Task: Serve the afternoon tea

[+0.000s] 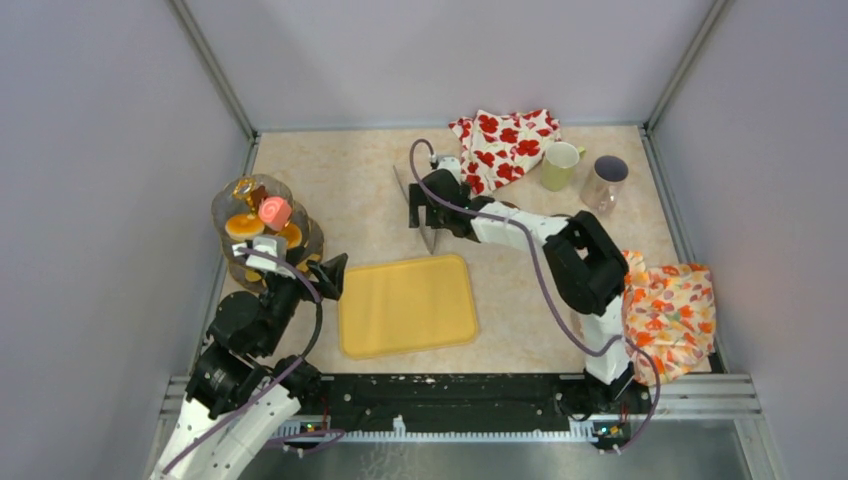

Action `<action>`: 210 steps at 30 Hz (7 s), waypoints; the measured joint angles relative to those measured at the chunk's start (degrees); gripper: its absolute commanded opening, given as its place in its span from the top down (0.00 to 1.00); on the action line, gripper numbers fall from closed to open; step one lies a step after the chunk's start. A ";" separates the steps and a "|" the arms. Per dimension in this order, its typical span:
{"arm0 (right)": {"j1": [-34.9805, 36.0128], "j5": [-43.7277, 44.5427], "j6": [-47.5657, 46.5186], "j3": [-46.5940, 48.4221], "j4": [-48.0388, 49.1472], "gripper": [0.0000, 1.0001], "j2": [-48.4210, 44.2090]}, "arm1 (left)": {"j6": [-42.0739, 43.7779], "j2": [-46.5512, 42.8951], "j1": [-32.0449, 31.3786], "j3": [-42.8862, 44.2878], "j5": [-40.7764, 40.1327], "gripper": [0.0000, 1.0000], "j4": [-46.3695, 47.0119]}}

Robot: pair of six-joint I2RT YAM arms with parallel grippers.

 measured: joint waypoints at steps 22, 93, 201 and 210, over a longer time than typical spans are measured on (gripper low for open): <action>0.09 -1.49 -5.46 -19.41 -19.80 0.01 -60.24 | -2.40 17.46 0.00 17.00 13.57 0.01 -0.04; -54.42 -20.72 -32.13 -13.86 -4.20 0.87 -15.39 | 2.51 14.01 0.00 0.72 14.10 0.01 7.54; -39.71 -11.74 -16.87 -29.62 -15.54 0.01 -56.74 | -4.24 36.85 0.00 10.47 11.69 0.07 6.29; -39.71 -20.22 -13.68 -31.41 -16.28 0.01 -68.32 | -11.30 62.58 -1.64 20.96 9.46 0.02 9.49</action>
